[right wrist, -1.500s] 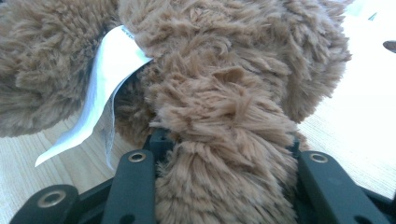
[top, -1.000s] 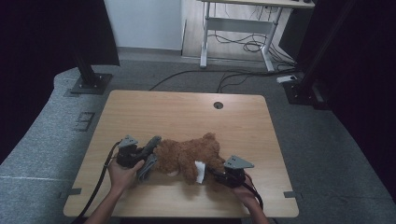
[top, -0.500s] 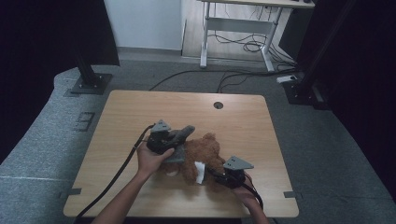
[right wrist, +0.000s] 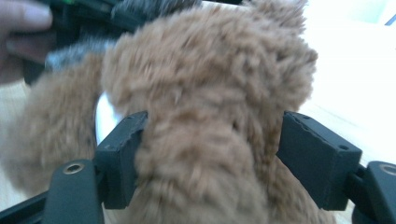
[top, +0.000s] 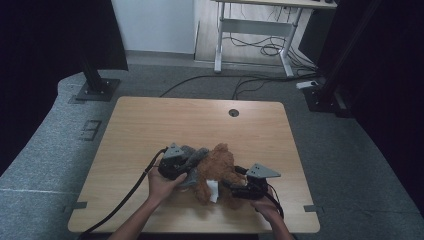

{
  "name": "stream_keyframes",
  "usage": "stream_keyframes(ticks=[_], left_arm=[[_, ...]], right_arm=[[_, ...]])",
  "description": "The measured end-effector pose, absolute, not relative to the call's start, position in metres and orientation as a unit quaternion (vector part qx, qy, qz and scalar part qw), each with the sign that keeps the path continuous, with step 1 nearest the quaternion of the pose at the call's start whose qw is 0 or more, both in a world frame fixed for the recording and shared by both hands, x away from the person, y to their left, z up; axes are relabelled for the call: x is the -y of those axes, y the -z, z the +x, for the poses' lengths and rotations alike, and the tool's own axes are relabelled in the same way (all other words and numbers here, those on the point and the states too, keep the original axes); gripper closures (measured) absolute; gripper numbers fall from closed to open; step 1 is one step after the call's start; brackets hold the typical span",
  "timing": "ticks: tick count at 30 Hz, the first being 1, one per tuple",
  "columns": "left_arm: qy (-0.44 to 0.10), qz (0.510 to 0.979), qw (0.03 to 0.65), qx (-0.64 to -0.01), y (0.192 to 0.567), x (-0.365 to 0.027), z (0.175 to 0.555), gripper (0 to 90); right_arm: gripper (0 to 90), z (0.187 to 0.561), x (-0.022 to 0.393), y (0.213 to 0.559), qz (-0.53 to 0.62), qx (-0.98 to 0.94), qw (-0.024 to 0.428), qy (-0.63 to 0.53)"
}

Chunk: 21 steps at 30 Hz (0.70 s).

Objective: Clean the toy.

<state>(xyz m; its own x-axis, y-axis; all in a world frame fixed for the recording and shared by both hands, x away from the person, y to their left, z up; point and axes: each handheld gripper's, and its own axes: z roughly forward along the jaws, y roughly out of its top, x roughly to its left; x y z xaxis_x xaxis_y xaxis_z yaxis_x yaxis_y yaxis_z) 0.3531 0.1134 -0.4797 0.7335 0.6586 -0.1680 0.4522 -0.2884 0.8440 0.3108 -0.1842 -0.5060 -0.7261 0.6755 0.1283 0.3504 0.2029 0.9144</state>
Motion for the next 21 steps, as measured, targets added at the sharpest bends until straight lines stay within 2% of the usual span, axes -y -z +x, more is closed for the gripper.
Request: stream_keyframes(ticks=[2,4,5,8,13,14,16,20,21], left_arm=[[-0.113,0.793,0.490,-0.344,0.483,-0.115,0.346,77.8],[-0.116,0.791,0.496,-0.339,0.484,-0.116,0.340,77.9],[-0.116,0.790,0.499,-0.336,0.485,-0.118,0.337,77.9],[-0.111,0.789,0.504,-0.334,0.487,-0.121,0.332,78.0],[-0.129,0.790,0.511,-0.314,0.493,-0.120,0.320,77.9],[-0.129,0.790,0.511,-0.314,0.493,-0.120,0.320,77.8],[-0.147,0.789,0.512,-0.307,0.495,-0.117,0.318,77.8],[-0.147,0.783,0.518,-0.312,0.496,-0.118,0.324,77.8],[-0.151,0.782,0.517,-0.313,0.497,-0.117,0.330,77.8]], right_arm=[[24.2,0.312,0.183,0.504,0.338,-0.761,0.150,-0.533],[22.4,0.314,0.177,0.503,0.333,-0.766,0.137,-0.533],[20.0,0.318,0.172,0.504,0.331,-0.771,0.113,-0.532],[19.2,0.320,0.168,0.507,0.336,-0.777,0.100,-0.523],[31.4,0.310,0.162,0.520,0.332,-0.797,0.097,-0.495],[31.4,0.310,0.162,0.520,0.332,-0.797,0.097,-0.495],[36.7,0.308,0.157,0.526,0.328,-0.805,0.118,-0.480],[41.7,0.311,0.155,0.529,0.333,-0.801,0.138,-0.478],[45.4,0.314,0.154,0.530,0.336,-0.796,0.153,-0.480]])
